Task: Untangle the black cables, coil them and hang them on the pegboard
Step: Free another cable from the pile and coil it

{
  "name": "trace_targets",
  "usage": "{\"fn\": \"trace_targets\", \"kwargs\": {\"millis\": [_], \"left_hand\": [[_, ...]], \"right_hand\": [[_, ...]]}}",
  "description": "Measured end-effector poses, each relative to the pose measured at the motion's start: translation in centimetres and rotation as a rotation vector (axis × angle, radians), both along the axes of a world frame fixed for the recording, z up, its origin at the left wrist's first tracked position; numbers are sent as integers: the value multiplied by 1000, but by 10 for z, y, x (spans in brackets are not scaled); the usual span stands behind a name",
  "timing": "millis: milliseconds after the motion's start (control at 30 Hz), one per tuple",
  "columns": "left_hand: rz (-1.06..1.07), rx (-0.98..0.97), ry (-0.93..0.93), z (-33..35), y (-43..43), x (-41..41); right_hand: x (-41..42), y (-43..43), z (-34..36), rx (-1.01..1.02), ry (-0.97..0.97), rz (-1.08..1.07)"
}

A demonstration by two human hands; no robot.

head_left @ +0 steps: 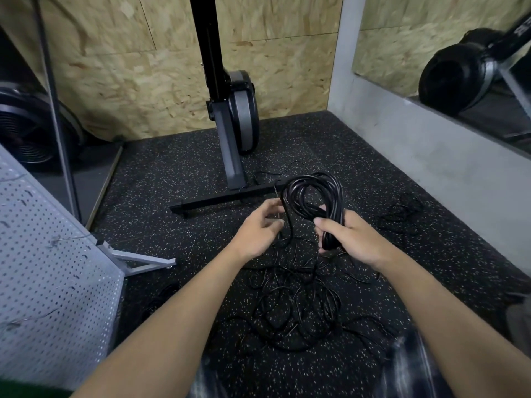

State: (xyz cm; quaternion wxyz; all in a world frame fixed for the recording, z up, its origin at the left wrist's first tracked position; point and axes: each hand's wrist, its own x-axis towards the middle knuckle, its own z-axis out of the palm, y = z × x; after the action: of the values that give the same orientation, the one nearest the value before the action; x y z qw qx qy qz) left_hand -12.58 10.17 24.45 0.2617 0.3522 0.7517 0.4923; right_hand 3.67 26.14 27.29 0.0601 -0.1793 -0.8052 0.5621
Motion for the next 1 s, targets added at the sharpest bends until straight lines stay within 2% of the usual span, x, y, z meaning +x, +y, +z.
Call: {"fn": "trace_targets", "kwargs": {"millis": [167, 333, 433, 533, 600, 667, 833, 900, 933, 1000], "left_hand": [[110, 119, -16, 0, 6, 4], [182, 297, -325, 16, 13, 17], [221, 375, -481, 22, 15, 22], [237, 360, -558, 22, 15, 21], [238, 324, -532, 21, 13, 19], [210, 263, -427, 21, 12, 18], [206, 122, 41, 15, 15, 18], [176, 92, 166, 14, 15, 19], [151, 85, 176, 13, 14, 19], [88, 112, 81, 12, 13, 20]], "right_hand": [[1, -3, 1, 57, 23, -77], [-7, -2, -11, 40, 62, -211], [-10, -3, -14, 26, 73, -177], [-13, -8, -15, -32, 60, -125], [-13, -12, -15, -90, 60, -123], [-13, -15, -12, -146, 60, -120], [-10, -20, -5, -263, 67, -134], [-9, -20, -1, -294, 68, -160], [-9, -20, -2, -308, 62, -174], [-9, -18, -4, -278, 34, -192]]}}
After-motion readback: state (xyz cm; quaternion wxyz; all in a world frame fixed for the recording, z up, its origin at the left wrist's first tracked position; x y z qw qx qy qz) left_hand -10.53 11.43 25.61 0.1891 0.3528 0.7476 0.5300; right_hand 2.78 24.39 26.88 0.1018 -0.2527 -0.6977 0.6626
